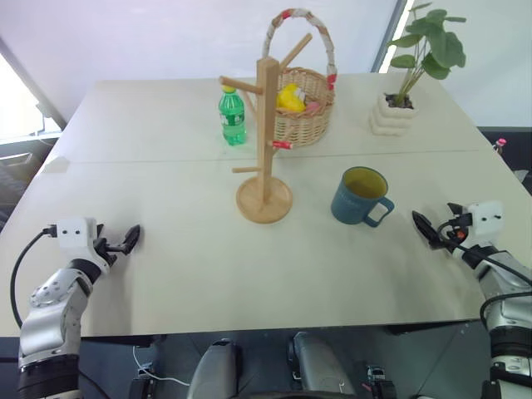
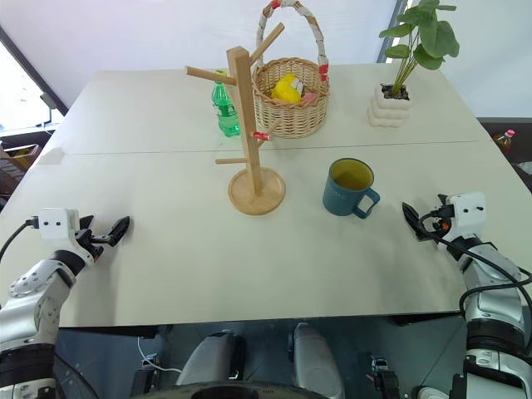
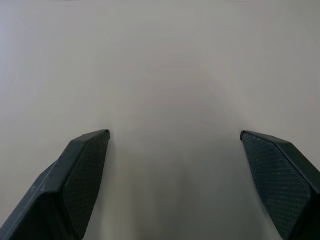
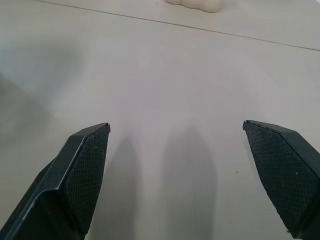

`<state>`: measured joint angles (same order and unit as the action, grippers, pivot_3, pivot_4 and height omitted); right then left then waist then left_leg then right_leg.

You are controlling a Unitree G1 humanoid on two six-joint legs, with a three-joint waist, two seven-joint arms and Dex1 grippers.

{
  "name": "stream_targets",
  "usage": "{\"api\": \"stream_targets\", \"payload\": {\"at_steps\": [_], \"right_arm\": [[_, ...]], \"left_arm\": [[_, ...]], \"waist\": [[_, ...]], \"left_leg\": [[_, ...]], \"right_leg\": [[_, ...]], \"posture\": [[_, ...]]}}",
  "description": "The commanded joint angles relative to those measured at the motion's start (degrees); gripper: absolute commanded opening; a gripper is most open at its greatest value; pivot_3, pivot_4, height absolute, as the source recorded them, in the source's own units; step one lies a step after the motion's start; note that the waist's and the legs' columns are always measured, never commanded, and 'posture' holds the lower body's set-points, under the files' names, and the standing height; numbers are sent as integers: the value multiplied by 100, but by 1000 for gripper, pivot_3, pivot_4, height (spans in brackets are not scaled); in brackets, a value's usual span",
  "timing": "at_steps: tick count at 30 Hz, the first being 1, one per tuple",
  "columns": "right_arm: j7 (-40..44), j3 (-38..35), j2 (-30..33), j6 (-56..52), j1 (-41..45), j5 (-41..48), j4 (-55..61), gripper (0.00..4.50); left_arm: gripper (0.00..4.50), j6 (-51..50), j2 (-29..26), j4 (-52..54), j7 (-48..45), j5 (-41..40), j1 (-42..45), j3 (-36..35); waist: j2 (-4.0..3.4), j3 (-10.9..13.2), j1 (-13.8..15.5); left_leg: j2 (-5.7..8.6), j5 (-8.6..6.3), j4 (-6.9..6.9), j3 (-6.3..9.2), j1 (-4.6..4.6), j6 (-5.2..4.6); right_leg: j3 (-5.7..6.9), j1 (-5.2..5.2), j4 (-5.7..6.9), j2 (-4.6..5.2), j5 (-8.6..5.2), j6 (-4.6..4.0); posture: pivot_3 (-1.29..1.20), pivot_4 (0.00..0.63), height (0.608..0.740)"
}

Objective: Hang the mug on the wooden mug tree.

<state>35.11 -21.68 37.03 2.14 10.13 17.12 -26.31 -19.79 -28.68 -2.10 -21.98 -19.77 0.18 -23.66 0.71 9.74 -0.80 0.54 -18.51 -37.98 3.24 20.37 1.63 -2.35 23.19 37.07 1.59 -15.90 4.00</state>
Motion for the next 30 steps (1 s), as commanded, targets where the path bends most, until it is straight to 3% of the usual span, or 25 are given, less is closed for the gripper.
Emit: {"api": "stream_targets", "payload": {"at_steps": [1,8,14,24,30], "right_arm": [[-21,-74,-18,149,54,28,67,4424],[-55,-118,-11,153,3,31,142,4424],[-170,-308,33,118,-343,103,511,4424],[-645,-733,-305,-536,-1857,418,2868,4424],[-531,-585,-456,-1117,-2844,621,4306,4424]], "left_arm": [[4500,-31,-32,58,75,63,-10,-23],[4500,-52,6,85,76,38,127,71],[4500,-65,94,361,-359,-49,468,616],[4500,-125,26,919,-2070,-276,1001,2096],[4500,-268,58,1162,-2772,-336,1300,2825]], "waist": [[0,0,0],[0,0,3],[0,0,36],[-4,-2,2],[-7,-4,9]], "left_leg": [[0,0,0,0,0,0],[0,0,0,0,1,0],[2,0,-1,1,4,0],[0,-1,1,1,3,1],[0,0,-1,2,3,1]], "right_leg": [[0,0,0,0,0,0],[0,0,0,0,0,0],[1,0,-3,3,0,0],[0,0,-3,-3,0,0],[0,-4,-4,-4,0,0]], "posture": [[0,150,740],[0,150,740],[0,150,740],[0,150,740],[0,150,740]]}}
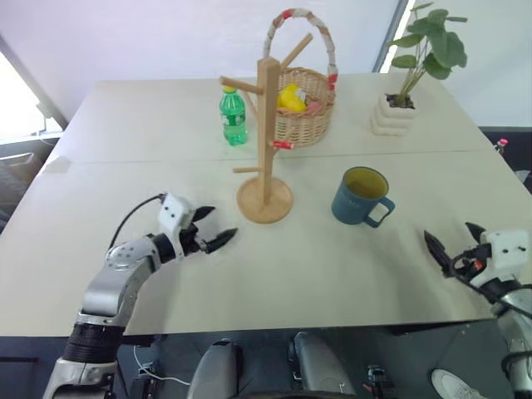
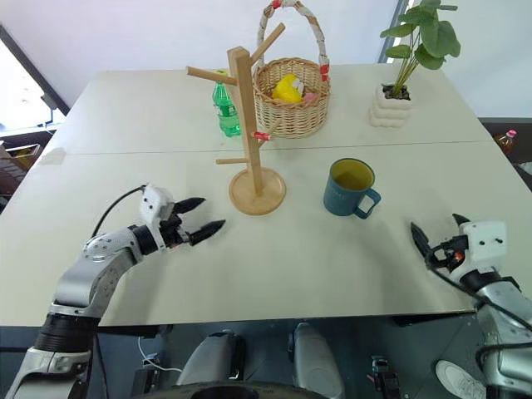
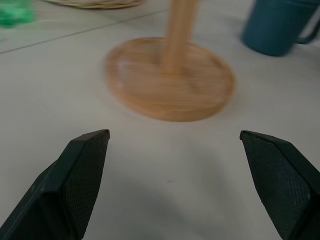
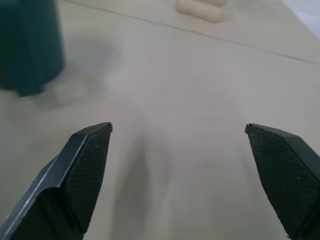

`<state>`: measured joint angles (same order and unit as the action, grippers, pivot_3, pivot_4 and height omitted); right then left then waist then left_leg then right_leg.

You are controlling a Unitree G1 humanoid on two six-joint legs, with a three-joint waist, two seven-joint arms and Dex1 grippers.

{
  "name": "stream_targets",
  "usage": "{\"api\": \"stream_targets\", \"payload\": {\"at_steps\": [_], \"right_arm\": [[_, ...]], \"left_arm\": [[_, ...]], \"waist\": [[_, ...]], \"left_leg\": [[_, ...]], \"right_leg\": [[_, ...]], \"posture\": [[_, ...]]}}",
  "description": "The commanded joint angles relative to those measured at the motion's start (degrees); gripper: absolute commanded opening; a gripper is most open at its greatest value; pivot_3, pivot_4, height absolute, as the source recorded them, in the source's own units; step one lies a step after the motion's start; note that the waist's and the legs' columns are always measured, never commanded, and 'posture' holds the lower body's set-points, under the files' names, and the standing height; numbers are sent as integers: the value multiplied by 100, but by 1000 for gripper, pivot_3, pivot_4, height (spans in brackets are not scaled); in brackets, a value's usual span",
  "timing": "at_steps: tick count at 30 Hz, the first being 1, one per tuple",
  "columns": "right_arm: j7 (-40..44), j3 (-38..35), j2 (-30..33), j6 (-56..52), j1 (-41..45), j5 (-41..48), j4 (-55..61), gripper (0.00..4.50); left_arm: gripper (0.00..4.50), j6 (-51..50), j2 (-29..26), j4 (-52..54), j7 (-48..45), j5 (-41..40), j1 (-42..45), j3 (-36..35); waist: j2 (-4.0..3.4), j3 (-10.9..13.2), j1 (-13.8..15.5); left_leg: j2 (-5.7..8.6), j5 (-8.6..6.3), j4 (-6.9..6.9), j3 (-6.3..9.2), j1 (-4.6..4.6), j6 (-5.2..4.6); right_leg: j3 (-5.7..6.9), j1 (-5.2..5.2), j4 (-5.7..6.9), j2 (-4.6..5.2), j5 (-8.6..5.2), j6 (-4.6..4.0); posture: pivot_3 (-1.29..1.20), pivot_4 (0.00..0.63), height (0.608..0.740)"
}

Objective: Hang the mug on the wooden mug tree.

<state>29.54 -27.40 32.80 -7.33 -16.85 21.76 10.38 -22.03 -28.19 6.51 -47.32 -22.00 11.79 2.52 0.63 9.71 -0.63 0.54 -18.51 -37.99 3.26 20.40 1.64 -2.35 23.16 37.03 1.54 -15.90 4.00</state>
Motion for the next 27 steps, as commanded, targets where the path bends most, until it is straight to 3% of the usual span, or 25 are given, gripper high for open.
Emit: {"api": "stream_targets", "payload": {"at_steps": [1,6,14,27], "right_arm": [[-1,57,-77,-245,-208,152,812,4424],[-582,697,-601,-528,-68,-165,1445,4424],[-1937,1520,-1778,-493,458,-1109,1504,4424],[-2410,1449,-2018,-247,928,-1414,844,4424]], "left_arm": [[4500,-62,31,349,-308,-94,175,322],[4500,-63,214,599,-444,4,324,820],[4500,10,354,1005,-562,-26,312,1127],[4500,-37,606,1295,-498,-82,327,1283]], "waist": [[-1,-1,-12],[0,0,-12],[-3,-2,6],[-3,-2,-11]], "left_leg": [[0,0,-1,-1,-1,0],[-1,0,-1,1,-3,0],[0,1,-2,2,2,0],[4,1,-4,1,0,0]], "right_leg": [[0,-1,0,0,0,0],[-1,-2,1,-6,0,0],[0,3,1,-5,-1,0],[0,2,2,-7,-1,0]], "posture": [[0,150,740],[0,150,740],[0,150,740],[0,150,740]]}}
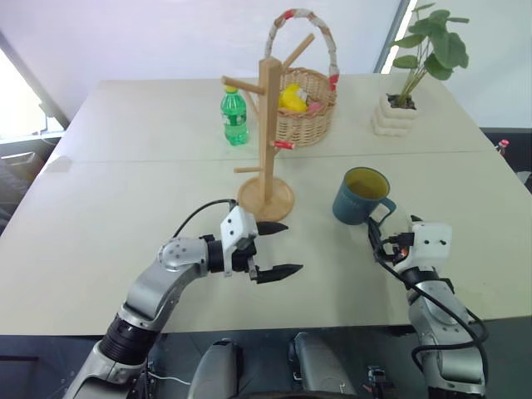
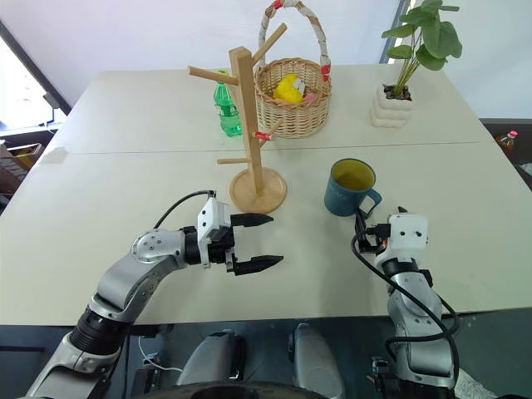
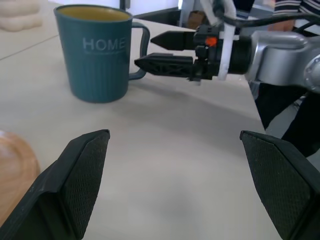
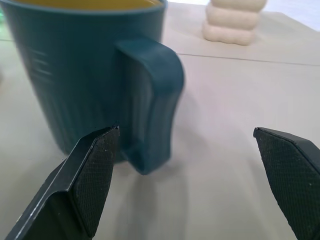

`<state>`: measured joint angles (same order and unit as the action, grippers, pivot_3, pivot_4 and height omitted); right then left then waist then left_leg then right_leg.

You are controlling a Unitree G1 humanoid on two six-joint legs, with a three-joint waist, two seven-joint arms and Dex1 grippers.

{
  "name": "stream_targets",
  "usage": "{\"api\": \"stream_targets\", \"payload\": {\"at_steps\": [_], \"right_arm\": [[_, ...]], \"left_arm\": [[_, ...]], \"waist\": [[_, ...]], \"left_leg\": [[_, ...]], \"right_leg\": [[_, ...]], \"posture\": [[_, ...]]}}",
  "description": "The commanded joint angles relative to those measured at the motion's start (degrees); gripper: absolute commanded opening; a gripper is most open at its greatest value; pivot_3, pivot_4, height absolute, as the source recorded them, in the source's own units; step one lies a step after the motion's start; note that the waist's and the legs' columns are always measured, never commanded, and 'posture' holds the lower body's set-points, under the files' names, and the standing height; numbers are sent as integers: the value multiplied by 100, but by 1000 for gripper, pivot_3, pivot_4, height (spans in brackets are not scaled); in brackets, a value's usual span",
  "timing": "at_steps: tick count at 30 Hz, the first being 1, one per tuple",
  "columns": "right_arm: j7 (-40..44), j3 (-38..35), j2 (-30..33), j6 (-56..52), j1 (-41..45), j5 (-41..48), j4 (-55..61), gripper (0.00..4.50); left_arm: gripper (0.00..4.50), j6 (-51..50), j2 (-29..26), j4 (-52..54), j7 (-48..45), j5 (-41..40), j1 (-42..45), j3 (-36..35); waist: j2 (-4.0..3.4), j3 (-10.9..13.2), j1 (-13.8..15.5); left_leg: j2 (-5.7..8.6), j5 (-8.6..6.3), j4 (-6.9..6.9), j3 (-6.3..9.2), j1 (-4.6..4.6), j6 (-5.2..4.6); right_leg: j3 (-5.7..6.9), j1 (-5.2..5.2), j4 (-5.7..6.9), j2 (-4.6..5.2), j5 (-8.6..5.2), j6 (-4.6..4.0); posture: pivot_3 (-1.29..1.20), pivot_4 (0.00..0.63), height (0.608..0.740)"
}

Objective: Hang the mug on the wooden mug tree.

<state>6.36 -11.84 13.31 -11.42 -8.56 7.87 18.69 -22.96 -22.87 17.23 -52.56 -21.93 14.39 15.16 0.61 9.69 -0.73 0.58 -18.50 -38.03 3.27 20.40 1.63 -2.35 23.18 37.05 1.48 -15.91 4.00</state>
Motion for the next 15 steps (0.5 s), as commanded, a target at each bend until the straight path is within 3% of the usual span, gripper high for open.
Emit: {"api": "stream_targets", "payload": {"at_steps": [1,13,15], "right_arm": [[-126,-102,-86,178,144,-36,-44,4424],[-314,-40,-280,430,654,-105,-754,4424],[-249,-31,-273,469,690,-56,-819,3884]], "left_arm": [[4500,65,99,219,32,-105,77,0],[4500,76,190,271,83,-114,125,-55],[4500,75,209,290,122,-108,107,-70]], "waist": [[0,0,-2],[0,0,-3],[0,0,-6]], "left_leg": [[0,0,0,0,0,0],[0,0,0,0,-1,0],[0,0,0,0,-1,-1]], "right_leg": [[0,0,0,0,0,0],[0,0,2,-2,0,0],[0,-1,2,-2,0,0]], "posture": [[0,150,740],[0,150,740],[0,150,740]]}}
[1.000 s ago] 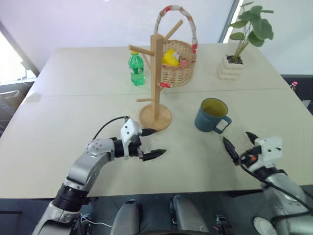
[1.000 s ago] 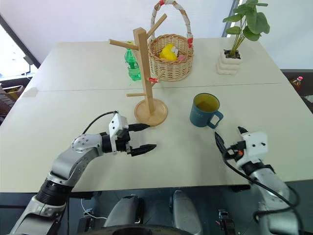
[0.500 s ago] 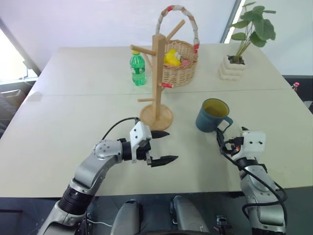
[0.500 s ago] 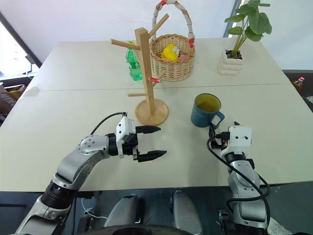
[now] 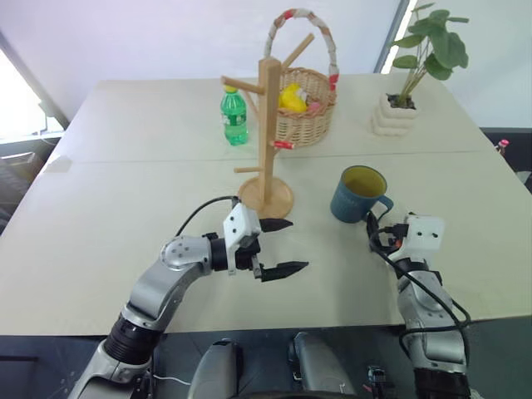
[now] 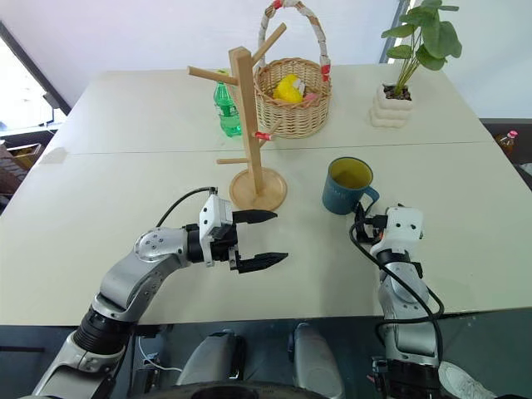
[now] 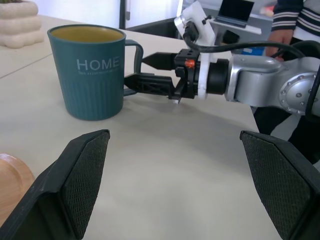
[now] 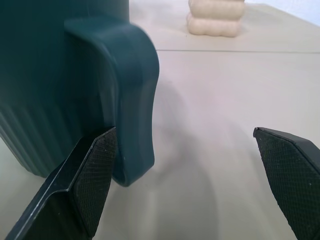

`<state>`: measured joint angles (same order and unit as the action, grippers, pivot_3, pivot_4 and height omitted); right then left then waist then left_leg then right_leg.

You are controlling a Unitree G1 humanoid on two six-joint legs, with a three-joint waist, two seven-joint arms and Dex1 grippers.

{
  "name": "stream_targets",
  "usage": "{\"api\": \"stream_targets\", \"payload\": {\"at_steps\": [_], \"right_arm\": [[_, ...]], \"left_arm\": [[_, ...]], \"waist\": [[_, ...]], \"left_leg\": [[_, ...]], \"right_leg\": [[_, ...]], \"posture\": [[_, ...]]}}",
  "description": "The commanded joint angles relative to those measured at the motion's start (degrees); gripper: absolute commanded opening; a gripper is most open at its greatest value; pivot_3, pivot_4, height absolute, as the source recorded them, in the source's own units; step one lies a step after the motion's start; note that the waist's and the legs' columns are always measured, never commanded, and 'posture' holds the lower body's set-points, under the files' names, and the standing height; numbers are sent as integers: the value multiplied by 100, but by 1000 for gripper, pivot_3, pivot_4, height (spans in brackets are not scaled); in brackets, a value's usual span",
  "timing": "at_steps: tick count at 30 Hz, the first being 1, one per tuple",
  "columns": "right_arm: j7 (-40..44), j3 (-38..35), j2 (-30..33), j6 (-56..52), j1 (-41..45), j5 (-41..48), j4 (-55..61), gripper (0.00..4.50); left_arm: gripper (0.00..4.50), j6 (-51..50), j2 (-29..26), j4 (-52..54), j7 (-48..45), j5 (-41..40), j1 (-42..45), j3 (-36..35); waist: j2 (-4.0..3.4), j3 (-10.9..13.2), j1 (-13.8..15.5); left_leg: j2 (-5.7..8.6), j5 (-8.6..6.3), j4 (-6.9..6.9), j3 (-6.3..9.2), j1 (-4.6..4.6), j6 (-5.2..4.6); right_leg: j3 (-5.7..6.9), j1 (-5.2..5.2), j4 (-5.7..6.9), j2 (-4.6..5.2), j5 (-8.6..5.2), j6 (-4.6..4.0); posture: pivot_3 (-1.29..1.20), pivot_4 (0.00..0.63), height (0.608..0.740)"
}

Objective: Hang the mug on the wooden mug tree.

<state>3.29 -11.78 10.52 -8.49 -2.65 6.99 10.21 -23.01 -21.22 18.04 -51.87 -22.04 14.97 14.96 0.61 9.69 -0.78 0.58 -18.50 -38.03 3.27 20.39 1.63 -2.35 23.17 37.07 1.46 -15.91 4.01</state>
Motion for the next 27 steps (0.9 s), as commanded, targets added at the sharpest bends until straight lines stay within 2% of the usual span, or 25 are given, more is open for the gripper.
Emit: {"api": "stream_targets", "payload": {"at_steps": [1,2,4,8,11,14,19,23,27], "right_arm": [[97,-31,12,192,120,59,-5,3570],[125,-29,14,205,135,76,-29,3135],[181,-12,0,227,168,107,-68,1962],[268,44,-34,278,209,138,-88,52],[351,85,-29,266,246,174,28,52],[657,339,314,188,229,-79,321,52],[2030,1210,1852,431,335,-852,1188,52],[2726,1247,2481,-24,1020,-577,1769,52],[3080,1176,2702,-732,2023,-263,1977,52]], "left_arm": [[4500,82,52,208,72,-94,46,-60],[4500,84,56,207,85,-93,46,-67],[4500,96,50,199,104,-95,47,-87],[4500,111,50,178,135,-99,51,-116],[4500,121,38,181,178,-99,28,-174],[4500,172,-35,141,225,-75,-3,-317],[4500,253,-357,-108,250,-148,-69,-934],[4500,464,-681,-376,164,-178,-109,-1422],[4500,517,-817,-470,165,-393,27,-1858]], "waist": [[0,0,-2],[0,0,-4],[0,0,-7],[0,0,-5],[0,0,-5],[-1,0,-5],[-3,2,-23],[4,7,-23],[11,11,2]], "left_leg": [[0,0,0,0,0,0],[0,0,0,0,-1,0],[0,0,0,0,-1,0],[0,0,0,0,-1,0],[0,0,0,0,-1,0],[0,0,0,0,-1,0],[0,0,0,0,-2,0],[-4,0,0,5,-3,-1],[-2,0,-11,5,0,-1]], "right_leg": [[0,0,0,0,0,0],[0,0,0,-1,0,0],[0,0,1,-1,0,0],[0,0,1,-1,0,0],[0,0,1,-1,0,0],[0,0,1,-1,0,0],[2,1,0,-4,0,0],[5,0,1,-9,0,1],[5,-2,1,-3,1,1]], "posture": [[0,150,740],[0,150,740],[0,150,740],[0,150,740],[0,150,740],[0,150,740],[0,150,740],[0,150,740],[0,150,740]]}}
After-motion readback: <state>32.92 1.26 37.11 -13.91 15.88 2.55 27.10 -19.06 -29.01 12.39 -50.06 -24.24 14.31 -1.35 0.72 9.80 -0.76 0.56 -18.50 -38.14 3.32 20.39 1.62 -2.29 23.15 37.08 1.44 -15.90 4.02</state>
